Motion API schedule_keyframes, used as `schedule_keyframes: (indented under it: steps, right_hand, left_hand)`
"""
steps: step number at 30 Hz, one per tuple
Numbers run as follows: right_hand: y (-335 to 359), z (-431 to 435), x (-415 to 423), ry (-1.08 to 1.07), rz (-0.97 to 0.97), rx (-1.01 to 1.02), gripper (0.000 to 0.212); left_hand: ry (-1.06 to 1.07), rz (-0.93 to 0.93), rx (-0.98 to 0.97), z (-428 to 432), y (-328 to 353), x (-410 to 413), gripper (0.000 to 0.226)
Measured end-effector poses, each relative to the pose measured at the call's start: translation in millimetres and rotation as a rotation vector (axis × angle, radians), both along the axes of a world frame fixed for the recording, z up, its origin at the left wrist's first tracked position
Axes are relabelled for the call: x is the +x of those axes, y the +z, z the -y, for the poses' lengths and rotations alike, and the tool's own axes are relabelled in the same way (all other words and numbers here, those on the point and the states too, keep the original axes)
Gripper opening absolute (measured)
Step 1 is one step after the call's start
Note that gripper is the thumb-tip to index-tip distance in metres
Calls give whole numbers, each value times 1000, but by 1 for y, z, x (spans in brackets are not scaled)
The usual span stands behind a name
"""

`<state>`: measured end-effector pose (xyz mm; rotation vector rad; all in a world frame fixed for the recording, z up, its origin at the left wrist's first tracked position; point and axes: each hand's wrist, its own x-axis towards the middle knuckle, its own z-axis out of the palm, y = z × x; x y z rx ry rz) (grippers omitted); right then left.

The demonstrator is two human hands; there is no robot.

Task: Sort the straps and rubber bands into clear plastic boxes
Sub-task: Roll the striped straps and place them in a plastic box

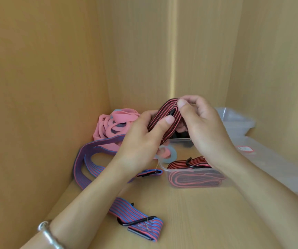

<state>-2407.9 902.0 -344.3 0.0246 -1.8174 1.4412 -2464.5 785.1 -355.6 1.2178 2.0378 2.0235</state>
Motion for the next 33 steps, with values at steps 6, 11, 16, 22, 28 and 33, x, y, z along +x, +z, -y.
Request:
schedule_keyframes:
  steps: [6,11,16,22,28,33]
  right_hand:
    - [-7,9,-4,81,-7,-10,10]
    - [-5,9,-2,167,74,-38,25]
    - [-5,1,0,287,109,-94,23]
    - [-7,2,-1,131,155,158,26]
    - [-9,0,1,102,242,361,97]
    - [-4,-7,7,148,217,323,52]
  left_hand:
    - [123,-94,96,-4,-5,1,39]
    - [33,-14,72,-9,-11,3,43]
    - [16,10,77,-7,-10,0,57]
    - [20,135,175,-9,-12,-5,54]
    - [-261,469,357,-9,-4,-1,52]
    - [-453,431,311,-9,-5,0,66]
